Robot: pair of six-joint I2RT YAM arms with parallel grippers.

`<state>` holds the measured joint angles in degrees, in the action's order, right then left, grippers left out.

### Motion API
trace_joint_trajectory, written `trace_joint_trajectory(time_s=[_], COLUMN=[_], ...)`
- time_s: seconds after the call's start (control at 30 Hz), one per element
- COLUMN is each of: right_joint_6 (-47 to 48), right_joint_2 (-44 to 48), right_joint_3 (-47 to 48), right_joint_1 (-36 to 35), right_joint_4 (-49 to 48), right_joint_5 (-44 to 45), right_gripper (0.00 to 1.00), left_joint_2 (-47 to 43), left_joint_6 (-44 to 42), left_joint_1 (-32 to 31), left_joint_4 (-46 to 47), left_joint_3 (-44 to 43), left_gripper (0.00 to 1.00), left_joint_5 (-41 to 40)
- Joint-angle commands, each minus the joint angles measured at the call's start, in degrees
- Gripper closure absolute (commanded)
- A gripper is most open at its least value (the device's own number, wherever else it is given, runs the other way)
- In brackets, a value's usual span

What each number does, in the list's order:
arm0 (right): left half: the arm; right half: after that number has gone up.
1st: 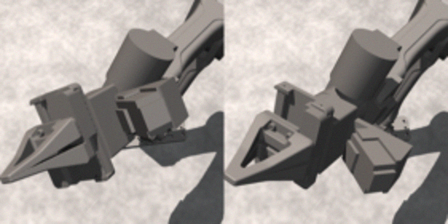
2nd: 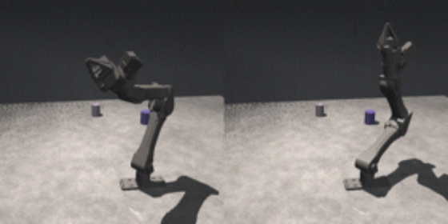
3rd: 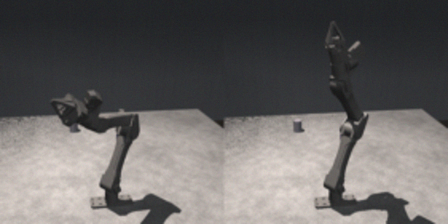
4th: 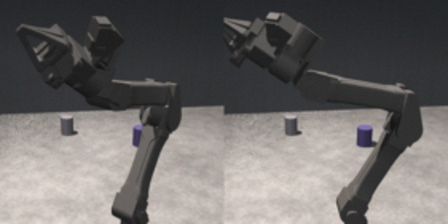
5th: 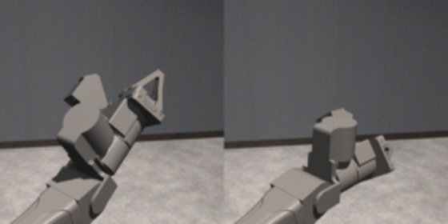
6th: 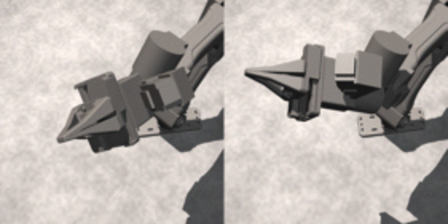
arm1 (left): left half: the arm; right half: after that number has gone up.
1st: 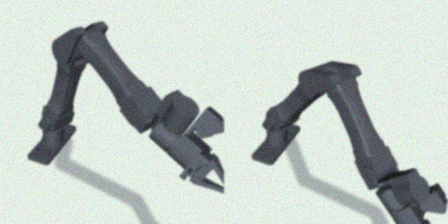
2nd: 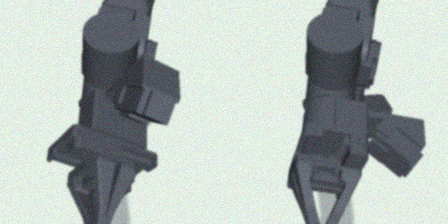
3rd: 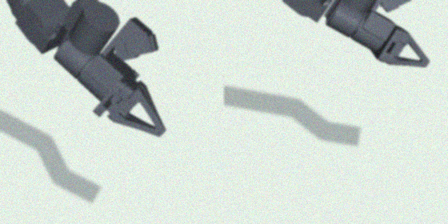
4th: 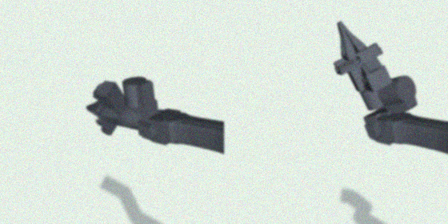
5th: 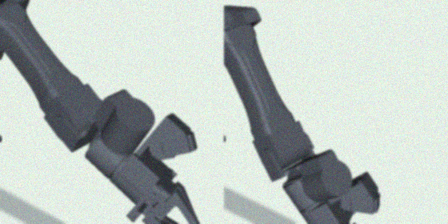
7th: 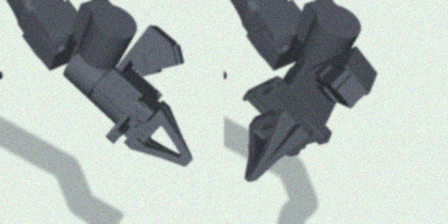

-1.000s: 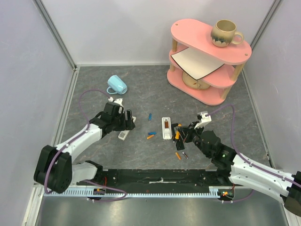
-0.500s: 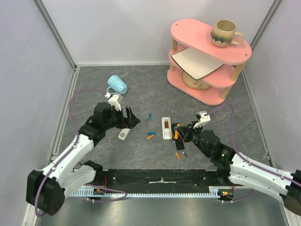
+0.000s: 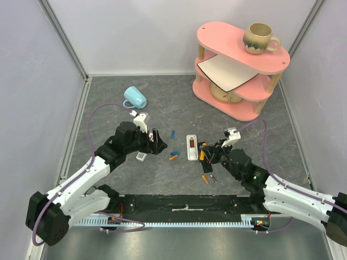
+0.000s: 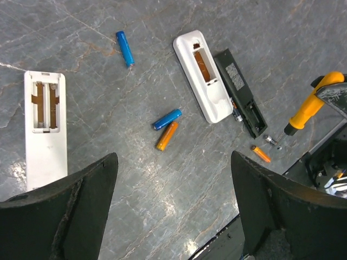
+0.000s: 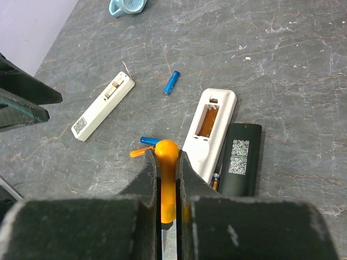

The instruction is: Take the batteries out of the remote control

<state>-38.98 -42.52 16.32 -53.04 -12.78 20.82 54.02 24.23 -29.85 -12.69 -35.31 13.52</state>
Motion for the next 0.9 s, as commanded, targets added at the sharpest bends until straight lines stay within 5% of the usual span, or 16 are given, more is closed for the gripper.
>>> trace_joint_trajectory(time_s=[0.0,0.47,0.67,0.87], right_joint_6=[-0.8,3.2,4.7,8.1], right_joint_2=[-1.1,-12.1,-16.7,-20.4], right_joint_3=[2.1,9.8,12.5,14.7], right_joint_1=[-0.1,3.6,15.8,26.2], right_joint_4=[-2.1,1.5,6.4,12.3], right_joint_5=[0.2,-9.8,-23.4,-28.2], right_gripper=[1.0,1.0,1.0,1.0], left_joint_2=[1.3,2.1,4.2,6.4], left_joint_6=[-0.2,-1.1,-1.1,-0.3], left_joint_1=[-4.3,-14.6,-16.5,-16.8], left_joint_4=[-2.2,-4.9,-5.2,-6.2], left_joint_3=[-3.4,-5.9,-6.4,-6.4], left_gripper=[0.11,0.12,0.12,0.12], left_joint_5=[-7.0,-18.3,-20.1,-21.1])
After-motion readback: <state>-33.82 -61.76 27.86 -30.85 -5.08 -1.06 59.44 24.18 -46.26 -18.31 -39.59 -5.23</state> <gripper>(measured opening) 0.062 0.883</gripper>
